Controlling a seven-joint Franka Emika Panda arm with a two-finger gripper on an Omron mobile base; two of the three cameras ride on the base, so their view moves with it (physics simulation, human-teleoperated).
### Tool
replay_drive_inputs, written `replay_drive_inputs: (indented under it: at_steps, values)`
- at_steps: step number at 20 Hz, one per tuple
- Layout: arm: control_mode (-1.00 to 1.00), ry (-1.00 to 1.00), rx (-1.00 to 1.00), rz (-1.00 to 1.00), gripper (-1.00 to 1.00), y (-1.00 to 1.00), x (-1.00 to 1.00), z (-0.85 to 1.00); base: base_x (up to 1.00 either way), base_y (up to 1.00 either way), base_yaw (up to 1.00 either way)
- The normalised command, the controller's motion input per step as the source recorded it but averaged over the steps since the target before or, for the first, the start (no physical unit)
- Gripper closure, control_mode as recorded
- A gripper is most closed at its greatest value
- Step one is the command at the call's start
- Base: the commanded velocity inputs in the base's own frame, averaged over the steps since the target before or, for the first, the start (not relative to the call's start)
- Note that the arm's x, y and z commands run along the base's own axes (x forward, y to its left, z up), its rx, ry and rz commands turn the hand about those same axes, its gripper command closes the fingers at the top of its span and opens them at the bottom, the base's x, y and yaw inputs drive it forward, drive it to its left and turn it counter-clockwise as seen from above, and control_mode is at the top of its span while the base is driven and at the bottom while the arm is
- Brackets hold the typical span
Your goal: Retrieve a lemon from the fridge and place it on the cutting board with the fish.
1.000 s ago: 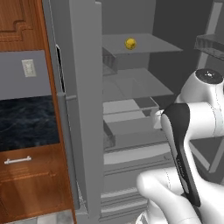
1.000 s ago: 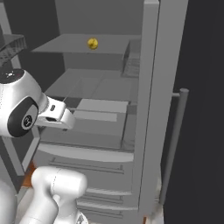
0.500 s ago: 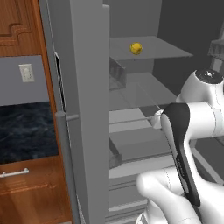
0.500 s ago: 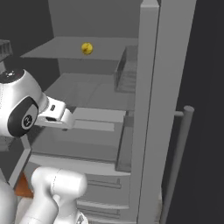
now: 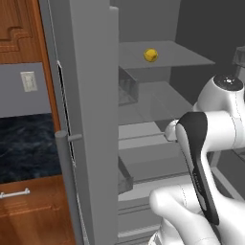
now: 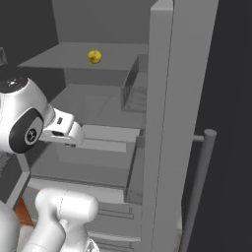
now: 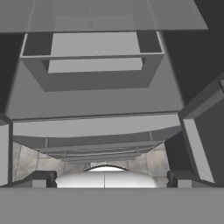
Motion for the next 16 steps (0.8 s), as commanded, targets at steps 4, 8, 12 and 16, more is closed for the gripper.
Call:
replay_drive_inputs:
  at_steps: [4, 8, 12, 16]
  values:
    - [1.0, 0.0, 0.0, 0.0, -1.0, 0.0, 0.0, 0.0, 0.57, -0.17, 0.0]
    - [1.0, 0.0, 0.0, 0.0, -1.0, 0.0, 0.0, 0.0, 0.6, -0.34, 0.0]
    - [1.0, 0.0, 0.0, 0.0, -1.0, 0.0, 0.0, 0.0, 0.66, -0.49, 0.0]
    - [1.0, 0.0, 0.0, 0.0, -1.0, 0.0, 0.0, 0.0, 0.8, -0.58, 0.0]
